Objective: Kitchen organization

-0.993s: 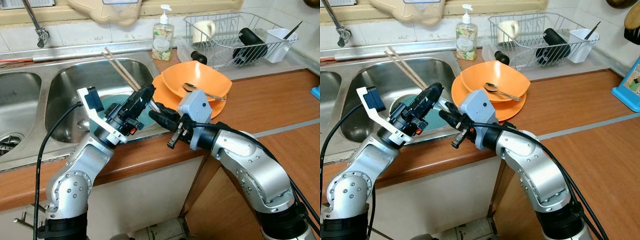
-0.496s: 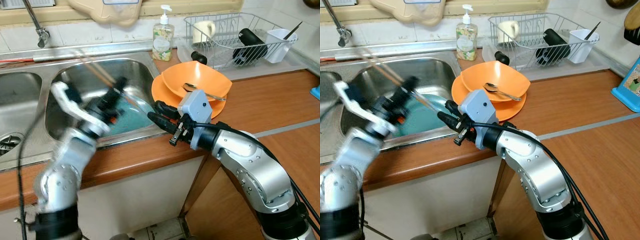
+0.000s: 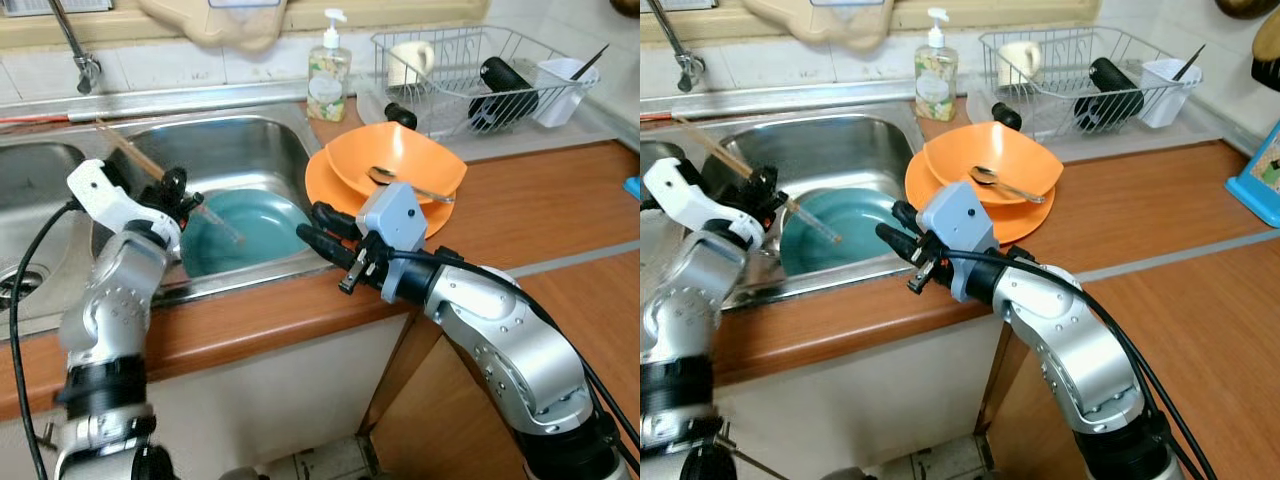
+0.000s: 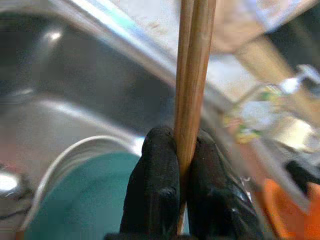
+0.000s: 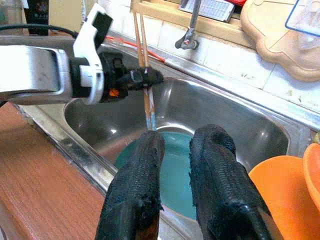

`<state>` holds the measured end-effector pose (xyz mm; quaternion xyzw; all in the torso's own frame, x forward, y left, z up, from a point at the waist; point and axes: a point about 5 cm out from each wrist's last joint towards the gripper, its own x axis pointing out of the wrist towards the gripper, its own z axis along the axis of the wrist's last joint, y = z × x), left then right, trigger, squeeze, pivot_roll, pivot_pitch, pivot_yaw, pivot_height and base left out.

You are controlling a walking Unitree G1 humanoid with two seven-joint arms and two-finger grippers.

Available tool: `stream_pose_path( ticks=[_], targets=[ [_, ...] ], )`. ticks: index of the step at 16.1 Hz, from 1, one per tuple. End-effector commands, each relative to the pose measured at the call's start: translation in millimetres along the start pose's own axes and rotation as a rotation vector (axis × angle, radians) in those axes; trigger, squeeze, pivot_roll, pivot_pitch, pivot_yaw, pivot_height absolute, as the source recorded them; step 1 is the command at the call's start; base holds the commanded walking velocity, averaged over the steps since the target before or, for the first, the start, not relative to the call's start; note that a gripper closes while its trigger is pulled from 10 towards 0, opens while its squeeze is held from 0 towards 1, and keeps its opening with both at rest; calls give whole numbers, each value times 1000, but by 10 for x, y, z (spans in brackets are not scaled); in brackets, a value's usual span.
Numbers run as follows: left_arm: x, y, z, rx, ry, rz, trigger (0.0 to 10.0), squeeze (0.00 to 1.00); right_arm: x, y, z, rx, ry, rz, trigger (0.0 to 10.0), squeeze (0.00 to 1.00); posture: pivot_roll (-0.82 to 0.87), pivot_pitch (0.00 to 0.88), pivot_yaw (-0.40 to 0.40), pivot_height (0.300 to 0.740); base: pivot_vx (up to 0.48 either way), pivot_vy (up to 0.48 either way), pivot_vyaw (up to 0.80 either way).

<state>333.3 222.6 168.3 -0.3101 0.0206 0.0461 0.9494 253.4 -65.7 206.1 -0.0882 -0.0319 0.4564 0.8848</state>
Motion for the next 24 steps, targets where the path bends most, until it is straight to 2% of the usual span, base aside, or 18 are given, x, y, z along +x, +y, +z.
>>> stream_pose_path(
  ticks=[1, 2, 3, 4, 6, 10, 12, 13, 15, 16, 18, 19, 20, 21, 24],
  targets=[
    [43, 49, -18, 13, 14, 54, 10000, 502, -20, 24, 1, -17, 16, 7, 10000, 0, -113, 0, 19, 740, 0, 0, 0],
    [65, 74, -42, 31, 24, 79, 10000, 1000, -30, 30, -14, -19, 27, 12, 10000, 0, -116, 0, 21, 740, 0, 0, 0],
    [80, 91, -65, 33, 34, 98, 10000, 1000, -37, 33, -24, -19, 33, 12, 10000, 0, -117, 0, 22, 740, 0, 0, 0],
    [110, 139, -134, 80, 70, 142, 10000, 1000, -47, 35, -36, -20, 39, 8, 10000, 0, -119, 0, 24, 740, 0, 0, 0],
    [135, 169, -167, 94, 88, 172, 10000, 1000, -48, 25, -32, -19, 36, -11, 10000, 0, -119, 0, 24, 740, 0, 0, 0],
    [163, 148, -176, 113, 100, 152, 10000, 1000, -47, -42, 3, -19, 17, -65, 10000, 0, -120, 0, 30, 740, 0, 0, 0],
    [166, 101, -113, 172, 63, 108, 10000, 1000, -67, -133, 40, -14, -5, -139, 10000, 0, -120, 0, 32, 740, 0, 0, 0],
    [163, 41, -36, 263, 5, 59, 10000, 1000, -90, -214, 67, -9, -22, -197, 10000, 0, -120, 0, 32, 740, 0, 0, 0],
    [144, -57, 63, 357, -65, -13, 10000, 1000, -145, -345, 129, 0, -53, -281, 10000, 0, -120, 0, 32, 740, 0, 0, 0],
    [94, -160, 120, 400, -106, -102, 10000, 0, -215, -443, 190, 3, -76, -340, 10000, 0, -118, 0, 35, 740, 0, 0, 0],
    [39, -248, 135, 424, -120, -190, 10000, 0, -296, -530, 223, 20, -92, -385, 10000, 0, -118, 0, 35, 740, 0, 0, 0],
    [-29, -318, 110, 461, -120, -273, 10000, 0, -400, -620, 210, 47, -91, -422, 10000, 1000, -118, 0, 38, 740, 0, 0, 0],
    [-136, -405, 40, 499, -110, -378, 10000, 0, -526, -716, 151, 54, -67, -463, 10000, 1000, -118, 0, 40, 740, 0, 0, 0],
    [-194, -442, 2, 516, -97, -430, 10000, 0, -576, -754, 124, 58, -55, -477, 10000, 1000, -118, 0, 40, 740, 0, 0, 0],
    [-435, -597, -135, 511, -29, -623, 10000, 0, -801, -957, 9, 87, -19, -576, 10000, 1000, -118, 0, 29, 740, 0, 0, 0]
  ],
)
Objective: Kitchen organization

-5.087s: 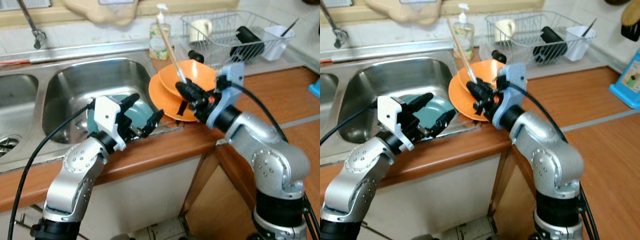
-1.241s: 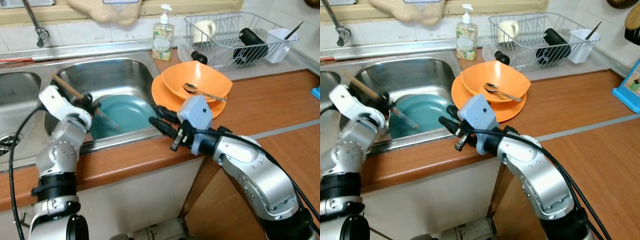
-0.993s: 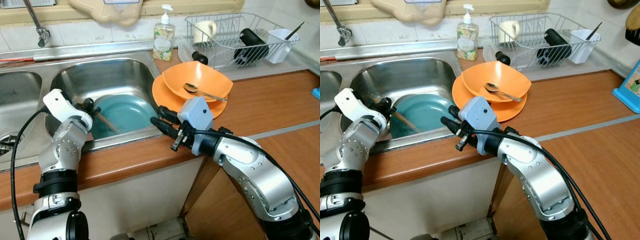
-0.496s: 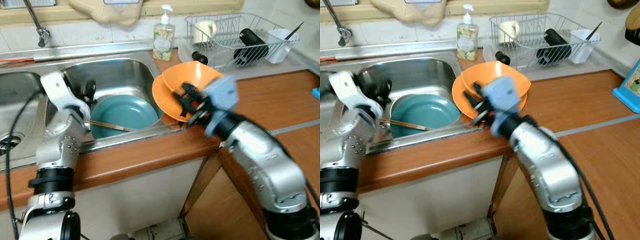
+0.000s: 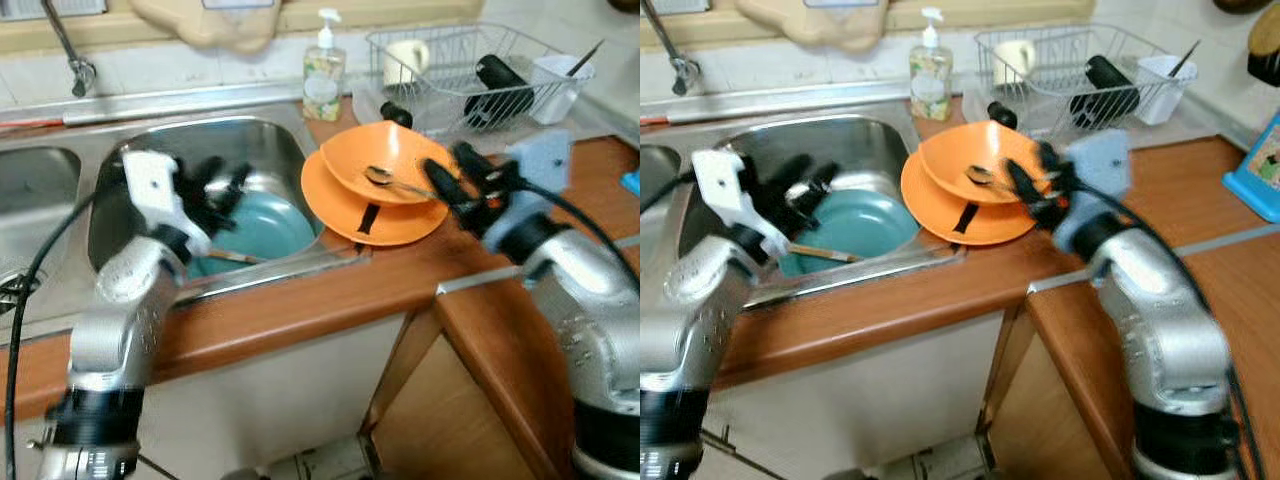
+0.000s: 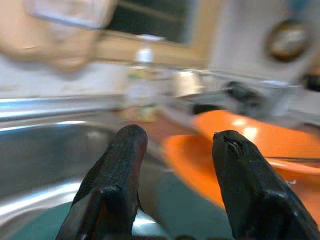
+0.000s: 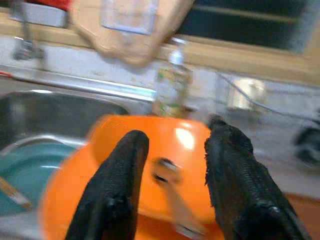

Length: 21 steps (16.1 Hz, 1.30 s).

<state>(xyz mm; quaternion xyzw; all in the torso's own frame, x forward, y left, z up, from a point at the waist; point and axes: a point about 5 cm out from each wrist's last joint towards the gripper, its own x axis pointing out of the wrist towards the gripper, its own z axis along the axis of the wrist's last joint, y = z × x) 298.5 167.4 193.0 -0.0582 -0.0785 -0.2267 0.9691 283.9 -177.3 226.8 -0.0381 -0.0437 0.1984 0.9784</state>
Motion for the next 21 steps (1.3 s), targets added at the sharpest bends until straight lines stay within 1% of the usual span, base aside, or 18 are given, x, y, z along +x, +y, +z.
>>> stream_pose_path(
  ticks=[1, 3, 4, 5, 6, 7, 8, 11, 15, 21],
  targets=[
    [-39, -130, -1, -1, 18, -97, 10000, 0, -78, -154, -54, 19, 20, -41, 10000, 1000, -118, 0, 29, 740, 0, 0, 0],
    [-86, -205, -32, -12, 37, -148, 10000, 0, -127, -220, -102, 28, 42, -50, 10000, 1000, -118, 0, 29, 740, 0, 0, 0],
    [-124, -259, -64, -15, 60, -184, 10000, 0, -157, -282, -150, 47, 58, -82, 10000, 1000, -118, 0, 29, 740, 0, 0, 0],
    [-164, -317, -95, -20, 84, -217, 10000, 0, -176, -303, -191, 53, 73, -85, 10000, 635, -119, 0, 27, 740, 0, 0, 0],
    [-187, -351, -107, -25, 96, -234, 10000, 0, -182, -299, -209, 49, 84, -75, 10000, 302, -118, 0, 25, 740, 0, 0, 0],
    [-211, -372, -135, -20, 114, -240, 10000, 0, -186, -296, -247, 33, 107, -78, 10000, 0, -117, 0, 24, 740, 0, 0, 0],
    [-231, -379, -155, -16, 130, -247, 10000, 0, -184, -286, -279, -6, 134, -71, 10000, 0, -117, 0, 24, 740, 0, 0, 0],
    [-274, -431, -208, 11, 180, -301, 10000, 0, -162, -270, -358, -71, 183, -63, 10000, 0, -113, 0, 22, 740, 0, 0, 0],
    [-295, -453, -225, 15, 193, -307, 10000, 0, -108, -202, -343, -83, 176, -18, 10000, 0, -109, 0, 19, 740, 0, 0, 0],
    [-297, -443, -235, 26, 194, -293, 10000, 0, -40, -162, -302, -89, 152, 10, 10000, 0, -107, 0, 16, 740, 0, 0, 0]
  ],
)
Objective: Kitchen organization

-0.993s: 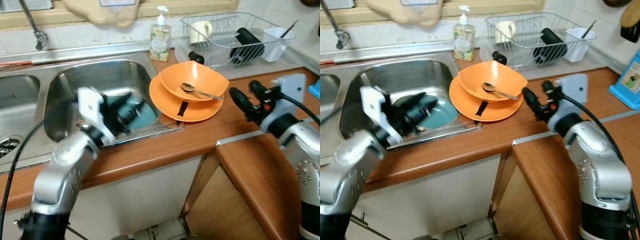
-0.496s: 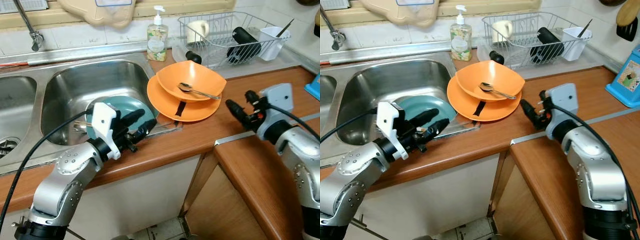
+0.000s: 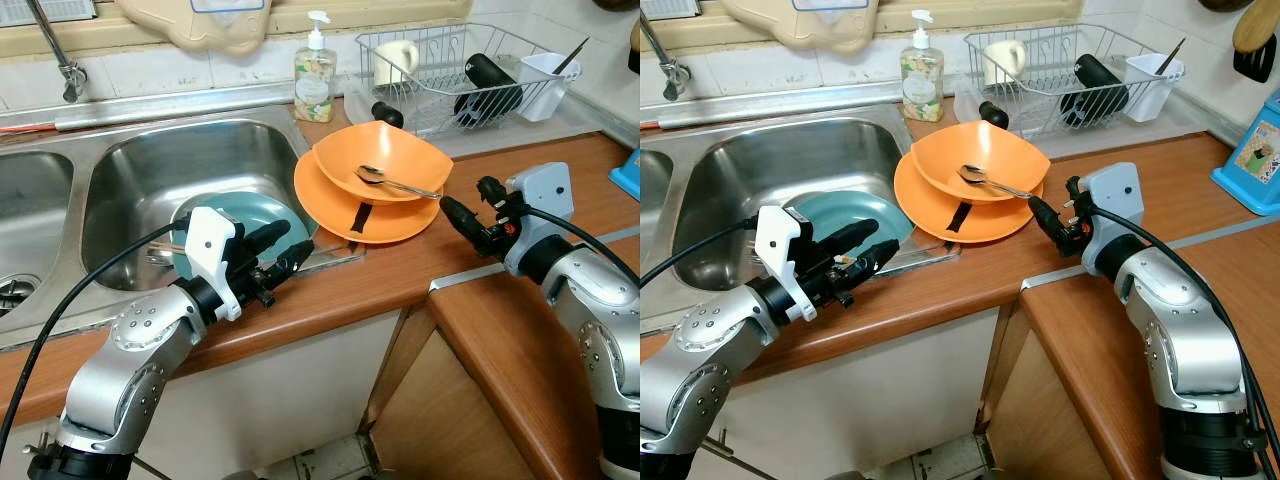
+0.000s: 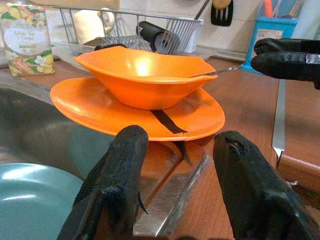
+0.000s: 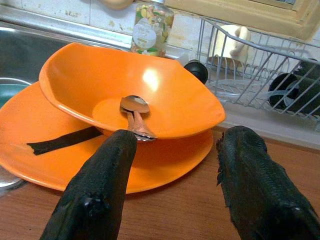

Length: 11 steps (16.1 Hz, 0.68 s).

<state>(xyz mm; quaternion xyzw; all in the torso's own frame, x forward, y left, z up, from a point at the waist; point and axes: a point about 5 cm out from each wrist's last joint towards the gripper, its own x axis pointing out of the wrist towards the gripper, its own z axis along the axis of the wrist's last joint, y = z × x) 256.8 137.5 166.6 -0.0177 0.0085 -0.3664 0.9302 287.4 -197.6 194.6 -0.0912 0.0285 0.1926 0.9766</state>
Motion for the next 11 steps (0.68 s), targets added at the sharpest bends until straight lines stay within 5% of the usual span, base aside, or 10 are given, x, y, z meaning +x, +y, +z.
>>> stream_pose_path(
  ticks=[1, 7, 11],
  targets=[
    [-8, -12, 15, 15, -3, -6, 10000, 0, 34, 20, 45, -15, -14, 15, 10000, 0, -107, 0, 16, 740, 0, 0, 0],
    [-2, -19, 8, 15, -1, -11, 10000, 0, 61, 20, 152, 32, -76, 5, 10000, 0, -108, 0, 20, 740, 0, 0, 0],
    [5, -45, -2, 11, 4, -27, 10000, 0, -24, 5, -61, -80, 52, 63, 10000, 0, -108, 0, 20, 740, 0, 0, 0]
  ],
)
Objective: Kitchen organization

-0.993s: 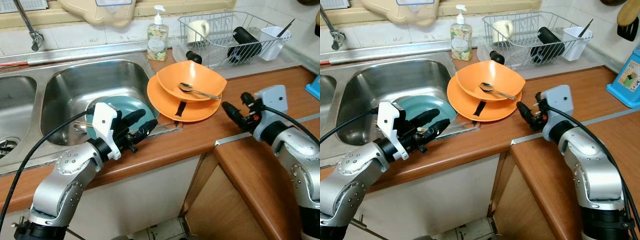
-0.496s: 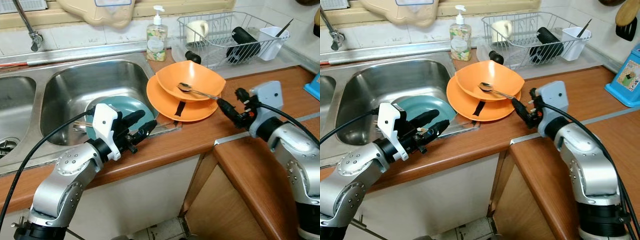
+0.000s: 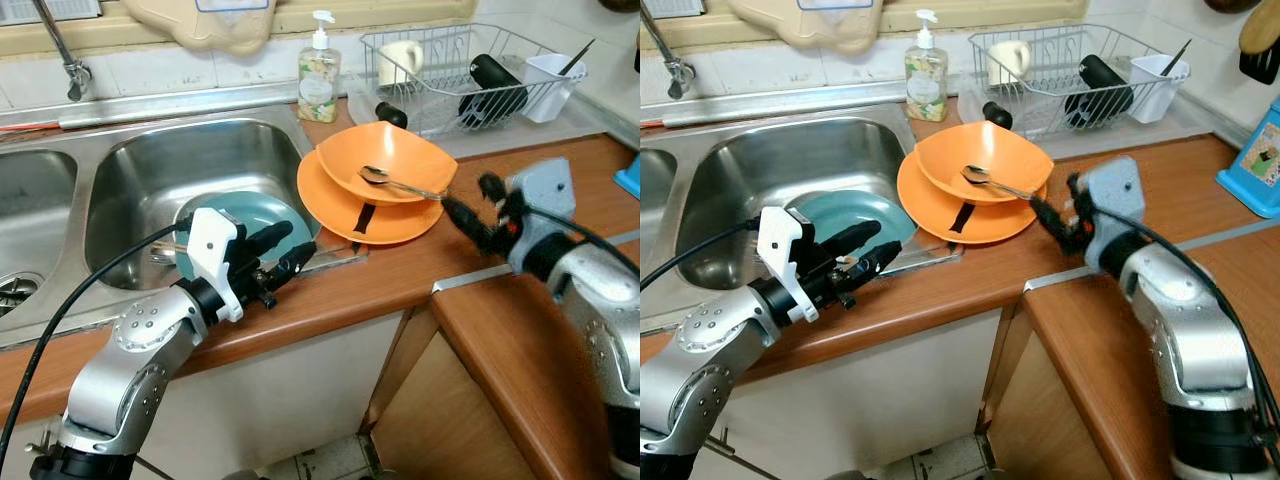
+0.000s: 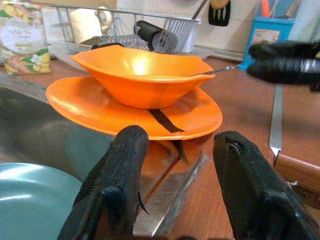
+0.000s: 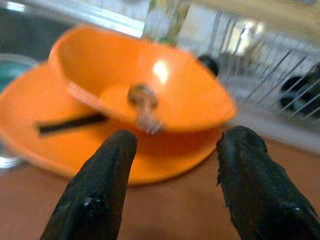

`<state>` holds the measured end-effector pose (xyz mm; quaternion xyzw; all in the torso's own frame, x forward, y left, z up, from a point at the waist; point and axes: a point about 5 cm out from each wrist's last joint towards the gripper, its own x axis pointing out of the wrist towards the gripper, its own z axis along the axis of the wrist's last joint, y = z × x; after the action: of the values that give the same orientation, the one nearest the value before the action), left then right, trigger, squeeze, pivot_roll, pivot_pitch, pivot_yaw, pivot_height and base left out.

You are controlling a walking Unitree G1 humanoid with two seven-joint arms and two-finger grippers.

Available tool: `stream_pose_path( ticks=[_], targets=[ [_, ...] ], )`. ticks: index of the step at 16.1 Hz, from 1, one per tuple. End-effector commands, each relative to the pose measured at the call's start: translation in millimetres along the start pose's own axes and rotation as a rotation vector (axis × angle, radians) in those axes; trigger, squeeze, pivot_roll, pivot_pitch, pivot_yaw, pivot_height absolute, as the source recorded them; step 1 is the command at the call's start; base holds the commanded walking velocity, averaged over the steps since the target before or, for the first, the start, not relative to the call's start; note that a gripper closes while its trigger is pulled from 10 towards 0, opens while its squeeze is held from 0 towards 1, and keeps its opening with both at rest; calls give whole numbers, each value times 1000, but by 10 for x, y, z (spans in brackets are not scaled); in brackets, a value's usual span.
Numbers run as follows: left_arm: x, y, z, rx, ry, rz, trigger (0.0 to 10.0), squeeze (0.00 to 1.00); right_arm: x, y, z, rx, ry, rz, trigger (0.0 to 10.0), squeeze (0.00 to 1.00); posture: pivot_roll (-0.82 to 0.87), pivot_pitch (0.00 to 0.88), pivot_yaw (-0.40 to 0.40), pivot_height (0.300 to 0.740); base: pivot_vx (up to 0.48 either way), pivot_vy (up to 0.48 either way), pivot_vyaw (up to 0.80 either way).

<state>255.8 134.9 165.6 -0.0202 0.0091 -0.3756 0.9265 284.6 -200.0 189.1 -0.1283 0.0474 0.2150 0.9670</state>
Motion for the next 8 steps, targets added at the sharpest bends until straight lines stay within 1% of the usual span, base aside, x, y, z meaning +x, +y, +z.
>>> stream_pose_path(
  ticks=[1, 3, 6, 8],
  targets=[
    [-2, -20, 7, 17, 6, -9, 10000, 0, 6, 10, -22, -10, 8, 11, 10000, 0, -109, 0, 20, 740, 0, 0, 0],
    [1, -29, 3, 16, 8, -14, 10000, 0, 18, -1, -28, -6, 8, -4, 10000, 0, -109, 0, 20, 740, 0, 0, 0],
    [3, -38, -6, 17, 13, -19, 10000, 0, 95, -22, -7, -10, -7, -39, 10000, 0, -107, 0, 21, 740, 0, 0, 0],
    [12, -34, -2, 17, 11, -18, 10000, 0, 147, -18, 14, -7, -16, -38, 10000, 0, -105, 0, 20, 740, 0, 0, 0]
  ],
)
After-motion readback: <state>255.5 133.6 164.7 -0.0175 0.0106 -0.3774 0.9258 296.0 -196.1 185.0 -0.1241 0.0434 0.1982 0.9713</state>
